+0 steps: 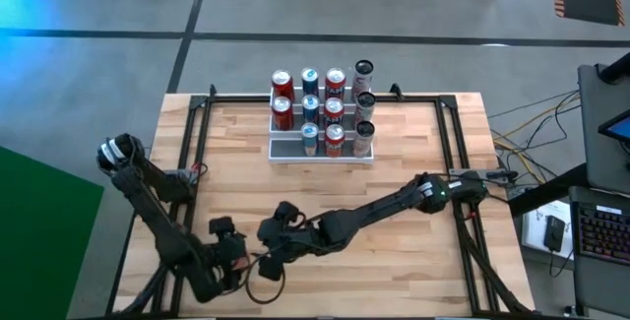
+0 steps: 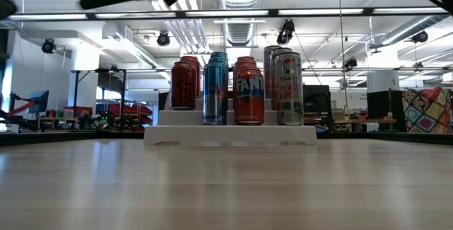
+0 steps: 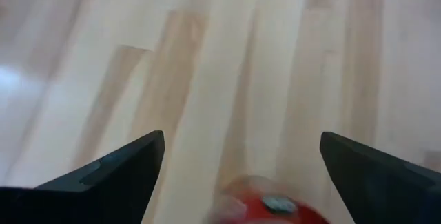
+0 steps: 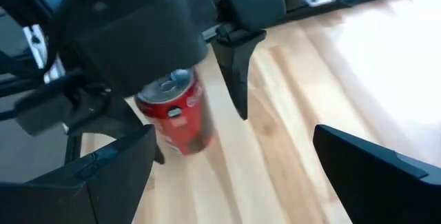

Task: Place canned beverage on shelf
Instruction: Put the red soda can on the bottom tier of the shelf aligned with the other red soda can

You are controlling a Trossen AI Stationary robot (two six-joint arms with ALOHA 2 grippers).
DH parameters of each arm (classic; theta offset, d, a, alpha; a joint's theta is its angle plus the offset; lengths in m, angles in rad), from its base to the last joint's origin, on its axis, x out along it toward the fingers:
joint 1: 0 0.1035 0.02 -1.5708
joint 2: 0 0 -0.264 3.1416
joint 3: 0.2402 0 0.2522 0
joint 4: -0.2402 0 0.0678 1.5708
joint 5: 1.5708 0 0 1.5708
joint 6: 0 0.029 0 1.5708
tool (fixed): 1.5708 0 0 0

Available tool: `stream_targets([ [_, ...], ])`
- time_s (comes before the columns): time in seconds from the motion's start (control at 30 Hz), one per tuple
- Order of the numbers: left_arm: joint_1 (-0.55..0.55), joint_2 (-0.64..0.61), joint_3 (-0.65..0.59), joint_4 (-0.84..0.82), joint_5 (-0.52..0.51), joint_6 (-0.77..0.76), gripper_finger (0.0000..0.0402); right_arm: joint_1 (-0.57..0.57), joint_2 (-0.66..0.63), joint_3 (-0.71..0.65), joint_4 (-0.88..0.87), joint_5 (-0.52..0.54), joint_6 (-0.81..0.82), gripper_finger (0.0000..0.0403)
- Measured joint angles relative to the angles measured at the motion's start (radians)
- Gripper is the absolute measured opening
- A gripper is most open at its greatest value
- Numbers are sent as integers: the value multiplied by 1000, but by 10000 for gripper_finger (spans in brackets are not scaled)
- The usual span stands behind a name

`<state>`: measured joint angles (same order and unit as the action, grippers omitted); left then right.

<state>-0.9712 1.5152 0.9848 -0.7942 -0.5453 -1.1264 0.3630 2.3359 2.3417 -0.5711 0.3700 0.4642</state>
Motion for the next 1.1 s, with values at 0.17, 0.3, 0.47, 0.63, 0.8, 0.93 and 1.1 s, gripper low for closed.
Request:
stream_targets([
  [0.17, 43, -60, 0, -57, 0, 38, 363, 17, -47, 0, -87, 55, 10, 382],
  [0.3, 26, -165, 0, -109, 9, 45, 347, 28, -70, 0, -108, 91, 11, 382],
  [0.47, -17, -321, 0, -91, 71, 67, 332, 30, -65, -1, -114, 94, 11, 382],
  [0.63, -84, -413, 2, 58, 104, 373, 329, 30, -63, -1, -112, 91, -3, 382],
  [0.8, -110, -427, 2, 42, 137, 480, 329, 29, -64, -1, -113, 68, -5, 382],
  [0.93, -111, -420, 2, -6, 175, 507, 329, 37, -64, -1, -113, 68, -2, 382],
  [1.1, -90, -400, 2, -26, 228, 578, 329, 55, -66, -1, -142, 66, 20, 382],
])
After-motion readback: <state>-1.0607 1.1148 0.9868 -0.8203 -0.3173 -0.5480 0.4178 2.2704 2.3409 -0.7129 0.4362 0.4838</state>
